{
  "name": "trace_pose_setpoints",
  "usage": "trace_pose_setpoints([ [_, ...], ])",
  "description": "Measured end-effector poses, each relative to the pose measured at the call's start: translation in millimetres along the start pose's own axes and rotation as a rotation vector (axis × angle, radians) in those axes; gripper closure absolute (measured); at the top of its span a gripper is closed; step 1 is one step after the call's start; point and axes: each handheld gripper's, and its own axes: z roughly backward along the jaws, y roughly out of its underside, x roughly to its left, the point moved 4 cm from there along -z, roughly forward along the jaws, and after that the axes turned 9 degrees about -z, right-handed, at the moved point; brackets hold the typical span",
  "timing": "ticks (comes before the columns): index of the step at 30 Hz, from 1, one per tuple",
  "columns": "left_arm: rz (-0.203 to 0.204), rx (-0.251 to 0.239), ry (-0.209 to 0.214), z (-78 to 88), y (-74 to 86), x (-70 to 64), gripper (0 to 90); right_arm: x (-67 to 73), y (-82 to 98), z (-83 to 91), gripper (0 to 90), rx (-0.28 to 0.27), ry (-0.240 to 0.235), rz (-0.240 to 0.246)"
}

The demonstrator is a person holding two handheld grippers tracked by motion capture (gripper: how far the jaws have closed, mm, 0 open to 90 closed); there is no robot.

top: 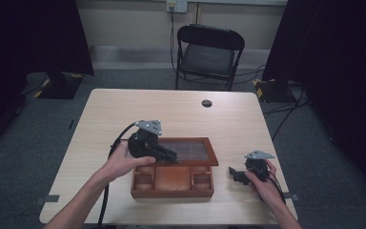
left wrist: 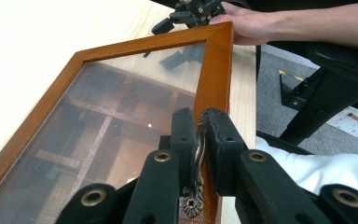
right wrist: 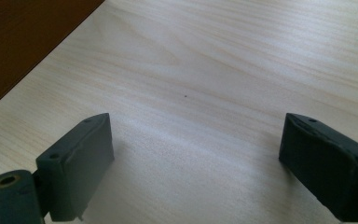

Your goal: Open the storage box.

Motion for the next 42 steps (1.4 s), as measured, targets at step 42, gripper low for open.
trace_pose_setpoints([
  [42, 0.027, 0.013, -0.061, 8.6, -13.9, 10.6, 81.8, -0.1, 0.0, 0.1, 9.0, 0.000, -0.001, 0.001],
])
